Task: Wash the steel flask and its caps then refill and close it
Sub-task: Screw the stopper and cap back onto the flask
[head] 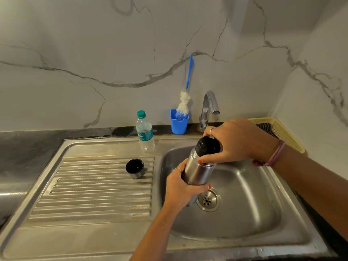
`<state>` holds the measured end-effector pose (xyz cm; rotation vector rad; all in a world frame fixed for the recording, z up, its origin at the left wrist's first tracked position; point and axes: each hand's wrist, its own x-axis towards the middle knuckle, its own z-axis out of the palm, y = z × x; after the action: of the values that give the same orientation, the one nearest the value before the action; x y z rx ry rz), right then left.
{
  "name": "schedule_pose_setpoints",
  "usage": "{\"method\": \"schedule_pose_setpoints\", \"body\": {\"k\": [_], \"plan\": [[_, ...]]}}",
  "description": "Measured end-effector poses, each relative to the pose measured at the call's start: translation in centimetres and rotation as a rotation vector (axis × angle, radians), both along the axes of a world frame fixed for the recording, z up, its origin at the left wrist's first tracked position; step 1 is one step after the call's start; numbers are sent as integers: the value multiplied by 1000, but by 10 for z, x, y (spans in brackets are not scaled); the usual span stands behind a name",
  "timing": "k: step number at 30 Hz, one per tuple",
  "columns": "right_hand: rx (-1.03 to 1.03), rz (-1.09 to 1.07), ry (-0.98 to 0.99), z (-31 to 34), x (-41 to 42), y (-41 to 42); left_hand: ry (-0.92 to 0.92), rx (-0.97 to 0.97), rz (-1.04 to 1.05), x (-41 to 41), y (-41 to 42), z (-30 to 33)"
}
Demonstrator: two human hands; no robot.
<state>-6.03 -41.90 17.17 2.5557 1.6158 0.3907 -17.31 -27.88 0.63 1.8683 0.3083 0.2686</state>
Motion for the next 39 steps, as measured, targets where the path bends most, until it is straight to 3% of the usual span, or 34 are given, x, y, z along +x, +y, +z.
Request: {"method": "schedule_pose_setpoints", "body": {"k": [5, 9, 12, 15, 17, 20, 22, 26, 29, 34, 39], "plan": [[53, 452, -49, -13, 15, -6, -2, 75, -103, 1, 9, 10], [124, 503, -65, -19, 19, 1, -17, 85, -118, 2, 10, 12], [148, 303, -112, -24, 15, 9, -27, 60, -66, 3, 9, 9], [173, -51, -226, -25, 1, 22, -40, 45, -10, 4, 11, 5], [90, -270, -154, -26, -8, 27, -44, 46, -12, 4, 11, 4], [49, -373, -83, -22, -19, 31, -24, 32, -34, 3, 11, 2], [78, -282, -86, -18, -18, 29, -17, 13, -46, 2, 13, 2], [110, 251, 34, -10, 5, 12, -2, -2, -113, 0, 22, 8], [72, 463, 11, -10, 18, 4, -1, -1, -172, -1, 26, 18], [130, 598, -56, -13, 19, 8, 12, 4, -227, -1, 24, 25], [139, 515, -80, -14, 14, 14, 27, -35, -214, -3, 20, 24]]}}
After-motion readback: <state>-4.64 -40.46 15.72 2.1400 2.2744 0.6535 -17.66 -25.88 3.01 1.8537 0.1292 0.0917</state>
